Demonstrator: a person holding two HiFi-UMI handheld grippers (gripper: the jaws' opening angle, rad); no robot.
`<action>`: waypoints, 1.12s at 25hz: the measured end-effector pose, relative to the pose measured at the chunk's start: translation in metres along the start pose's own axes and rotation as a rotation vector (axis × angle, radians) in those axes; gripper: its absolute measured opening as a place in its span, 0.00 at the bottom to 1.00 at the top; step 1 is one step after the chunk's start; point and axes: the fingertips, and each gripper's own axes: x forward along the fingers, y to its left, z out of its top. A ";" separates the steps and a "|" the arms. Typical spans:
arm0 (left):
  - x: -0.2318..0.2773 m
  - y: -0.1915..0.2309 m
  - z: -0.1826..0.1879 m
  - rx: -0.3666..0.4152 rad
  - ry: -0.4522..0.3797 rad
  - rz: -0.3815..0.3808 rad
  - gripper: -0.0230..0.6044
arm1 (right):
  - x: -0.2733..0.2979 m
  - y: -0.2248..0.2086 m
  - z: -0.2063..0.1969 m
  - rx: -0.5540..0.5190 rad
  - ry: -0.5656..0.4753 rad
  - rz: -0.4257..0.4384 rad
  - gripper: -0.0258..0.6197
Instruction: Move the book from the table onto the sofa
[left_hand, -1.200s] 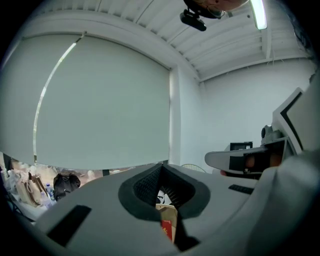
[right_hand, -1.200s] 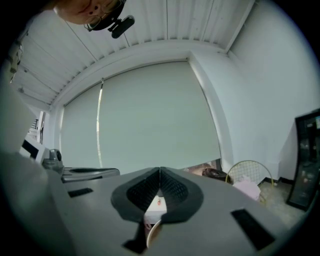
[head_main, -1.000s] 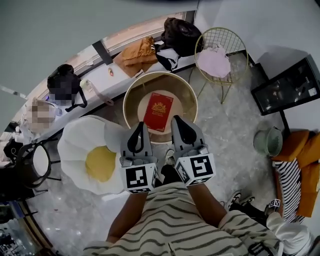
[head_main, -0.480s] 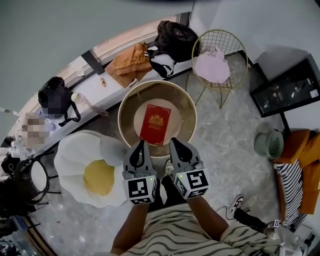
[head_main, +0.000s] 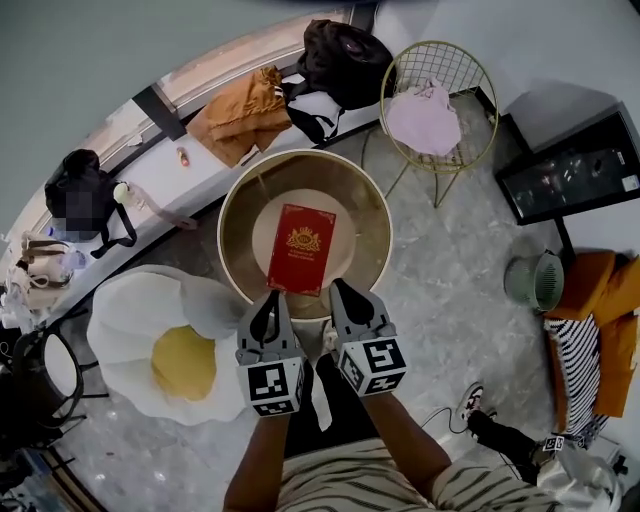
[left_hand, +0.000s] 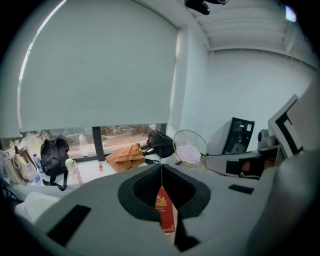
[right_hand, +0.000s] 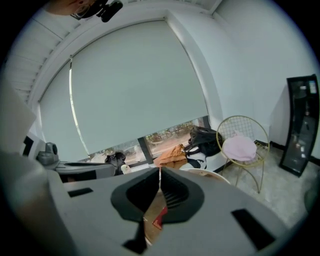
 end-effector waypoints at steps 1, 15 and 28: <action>0.006 0.001 -0.005 0.003 0.003 -0.002 0.05 | 0.006 -0.004 -0.007 0.006 0.007 -0.008 0.06; 0.067 0.017 -0.120 -0.012 0.139 -0.081 0.05 | 0.076 -0.025 -0.109 0.044 0.136 -0.047 0.06; 0.130 0.049 -0.206 -0.023 0.297 -0.139 0.05 | 0.129 -0.071 -0.217 0.207 0.329 -0.112 0.15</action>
